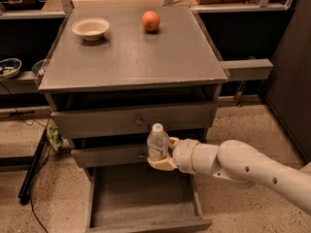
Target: Place blue plastic bottle into bottom drawer
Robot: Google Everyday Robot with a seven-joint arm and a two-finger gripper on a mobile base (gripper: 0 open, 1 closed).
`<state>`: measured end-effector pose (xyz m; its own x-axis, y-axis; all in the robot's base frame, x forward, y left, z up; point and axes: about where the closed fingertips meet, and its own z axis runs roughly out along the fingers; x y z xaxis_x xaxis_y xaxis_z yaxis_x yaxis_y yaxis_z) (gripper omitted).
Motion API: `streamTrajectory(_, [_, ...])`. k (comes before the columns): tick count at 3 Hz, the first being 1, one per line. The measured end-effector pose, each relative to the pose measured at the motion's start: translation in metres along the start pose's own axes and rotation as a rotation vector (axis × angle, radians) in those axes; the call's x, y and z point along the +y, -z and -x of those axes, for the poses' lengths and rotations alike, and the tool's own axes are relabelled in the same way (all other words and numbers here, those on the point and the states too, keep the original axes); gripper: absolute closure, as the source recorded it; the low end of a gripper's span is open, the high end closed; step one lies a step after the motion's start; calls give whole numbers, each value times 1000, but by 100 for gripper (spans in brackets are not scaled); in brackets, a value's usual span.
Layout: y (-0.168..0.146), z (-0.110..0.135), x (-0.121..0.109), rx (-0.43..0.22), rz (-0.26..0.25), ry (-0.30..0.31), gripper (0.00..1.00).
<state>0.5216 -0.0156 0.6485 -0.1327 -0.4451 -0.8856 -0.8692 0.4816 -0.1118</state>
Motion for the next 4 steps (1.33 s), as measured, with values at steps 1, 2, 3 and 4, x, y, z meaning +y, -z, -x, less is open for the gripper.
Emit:
streamTrajectory(1, [-5,-10,-1,-17,-40,-11,100])
streamTrajectory(2, [-17,-30,-8,-33,-116,-18,100])
streamTrajectory(3, [-28,-56,-22,-23,-204,-44,100])
streamTrajectory(4, [-34,-73,-29,-6,-241,-78,100])
